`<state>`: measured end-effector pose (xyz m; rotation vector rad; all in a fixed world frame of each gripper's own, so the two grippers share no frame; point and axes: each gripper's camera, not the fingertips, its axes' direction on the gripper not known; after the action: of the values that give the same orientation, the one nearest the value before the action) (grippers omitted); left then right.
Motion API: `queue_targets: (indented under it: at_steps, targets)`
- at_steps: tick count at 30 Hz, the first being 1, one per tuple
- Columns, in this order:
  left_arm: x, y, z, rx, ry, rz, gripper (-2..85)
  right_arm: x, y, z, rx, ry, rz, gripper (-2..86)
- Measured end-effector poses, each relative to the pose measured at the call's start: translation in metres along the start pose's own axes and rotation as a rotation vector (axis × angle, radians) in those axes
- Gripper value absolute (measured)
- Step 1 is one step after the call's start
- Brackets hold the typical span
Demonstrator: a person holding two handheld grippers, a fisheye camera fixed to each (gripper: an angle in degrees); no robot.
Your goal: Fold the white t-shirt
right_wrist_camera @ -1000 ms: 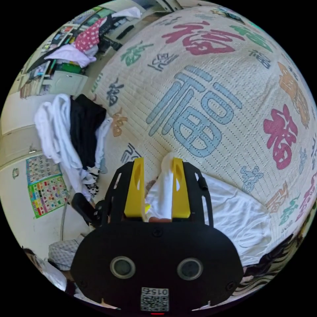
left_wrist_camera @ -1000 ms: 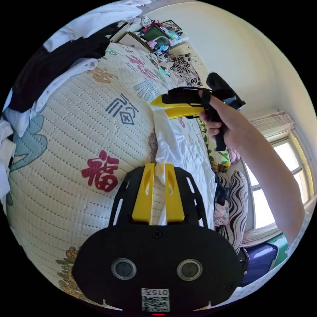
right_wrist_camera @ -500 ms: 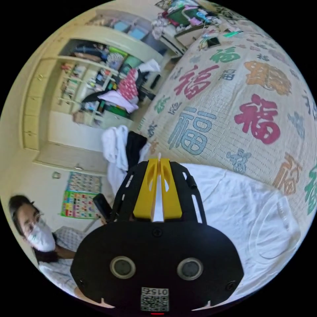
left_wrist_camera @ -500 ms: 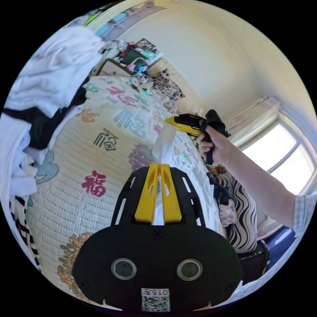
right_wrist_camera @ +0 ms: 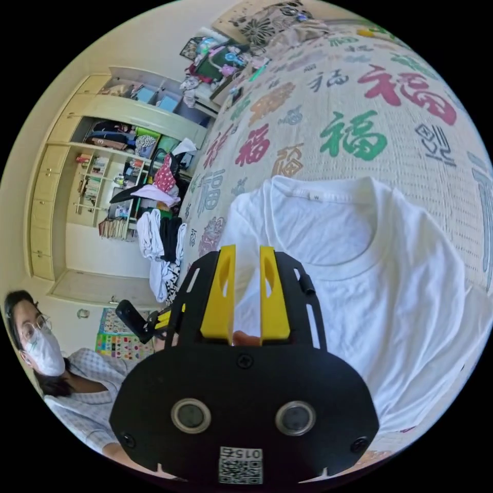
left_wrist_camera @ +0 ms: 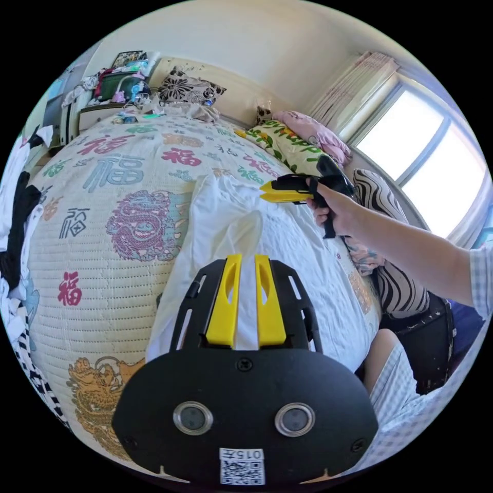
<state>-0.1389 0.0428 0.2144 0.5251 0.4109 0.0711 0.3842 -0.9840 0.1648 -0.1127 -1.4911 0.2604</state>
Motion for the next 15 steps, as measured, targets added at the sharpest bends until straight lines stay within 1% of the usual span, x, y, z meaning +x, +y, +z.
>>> queue_targets:
  at_steps: [3,5,8,10,12,15]
  targets:
    - [-0.005,-0.012,0.019,-0.012,-0.015,-0.028,4.3,-0.024,-0.007,0.008,-0.069,0.034,-0.107,7.2]
    - [-0.009,-0.018,0.042,-0.054,-0.012,-0.039,4.5,-0.045,-0.014,0.032,-0.201,0.062,-0.183,7.6]
    - [-0.01,-0.018,0.079,-0.15,0.002,-0.035,4.4,-0.051,-0.016,0.062,-0.343,0.187,-0.164,6.6]
    - [-0.006,-0.014,0.092,-0.202,0.059,-0.026,4.0,-0.048,-0.012,0.065,-0.393,0.191,-0.156,2.2]
    - [0.0,-0.006,0.101,-0.245,0.064,-0.007,3.3,-0.045,-0.003,0.055,-0.382,0.176,-0.142,0.7]
    - [-0.003,-0.001,0.1,-0.196,0.115,-0.03,2.9,-0.037,0.015,0.031,-0.357,0.131,-0.107,0.0]
